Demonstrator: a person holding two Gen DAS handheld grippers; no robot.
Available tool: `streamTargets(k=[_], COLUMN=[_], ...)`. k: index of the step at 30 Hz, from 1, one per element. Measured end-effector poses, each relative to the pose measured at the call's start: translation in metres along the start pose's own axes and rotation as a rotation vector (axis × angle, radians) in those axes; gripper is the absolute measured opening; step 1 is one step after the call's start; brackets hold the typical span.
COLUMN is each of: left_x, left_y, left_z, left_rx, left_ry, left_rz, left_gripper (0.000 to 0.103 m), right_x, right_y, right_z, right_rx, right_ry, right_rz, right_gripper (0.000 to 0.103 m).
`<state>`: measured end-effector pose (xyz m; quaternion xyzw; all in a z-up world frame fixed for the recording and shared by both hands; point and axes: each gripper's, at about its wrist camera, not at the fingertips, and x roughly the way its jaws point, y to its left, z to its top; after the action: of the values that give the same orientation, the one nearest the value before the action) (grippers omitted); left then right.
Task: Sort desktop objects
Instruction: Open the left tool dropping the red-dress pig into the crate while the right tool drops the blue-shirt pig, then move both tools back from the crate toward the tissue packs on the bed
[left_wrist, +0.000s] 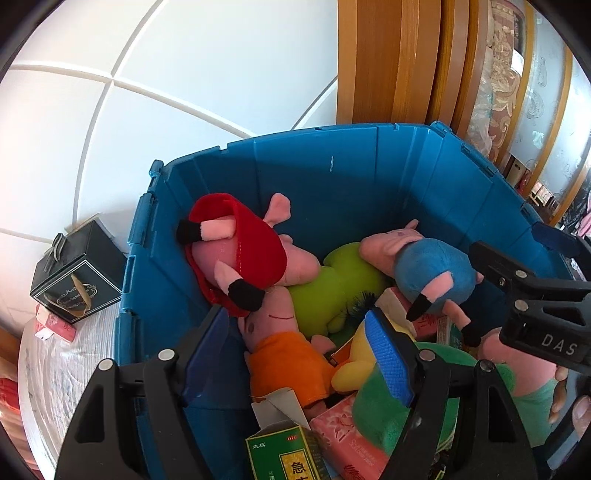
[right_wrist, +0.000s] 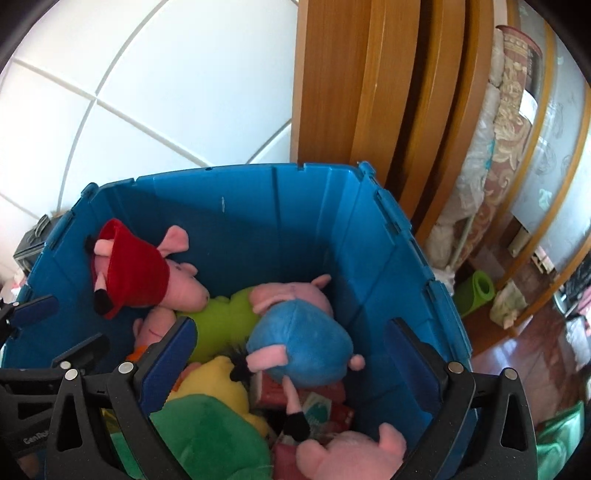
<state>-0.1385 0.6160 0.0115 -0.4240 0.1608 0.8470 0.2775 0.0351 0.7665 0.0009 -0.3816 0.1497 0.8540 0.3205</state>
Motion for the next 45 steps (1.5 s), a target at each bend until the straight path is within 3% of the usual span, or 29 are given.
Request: streamTargets(k=[6,14,24,30,39,45], left_x=[-0.044,-0.102,-0.167,-0.192,-0.201,-0.209], left_y=[0.007,0.012,0.013,0.021,0.076,0.141], left_z=[0.002,-0.01,-0.067,-0.113,-0.186,-0.229], left_rx=[-0.023,-0.03,0.008,0.014,-0.03,-0.099], left_ry=[0.014,0.024,-0.03,-0.051,-0.109,-0.131], left_rz=[-0.051,-0.086,-0.14,-0.158,-0.084,-0.049], left_gripper=[0.076,0.076,0.076,0.076,0.076,0.076], right_x=[-0.024,-0.077,-0.152,-0.188,-0.22,-0.236], right_y=[-0.004,0.008,0.018,0.028,0.088,0.16], right_z=[-0.005,-0.014,-0.055,-0.089,-0.137,-0.152], right_rx=[0.024,-0.012,-0.071,-0.059,-0.094,-0.143], right_ry=[0.018,0.004,-0.056,-0.091,-0.167,-0.205], right_rz=[0.049,0.047,0.067,0.122,0.16,0.233], right_gripper=[0.103,0.103,0.103,0.103,0.103,0.103])
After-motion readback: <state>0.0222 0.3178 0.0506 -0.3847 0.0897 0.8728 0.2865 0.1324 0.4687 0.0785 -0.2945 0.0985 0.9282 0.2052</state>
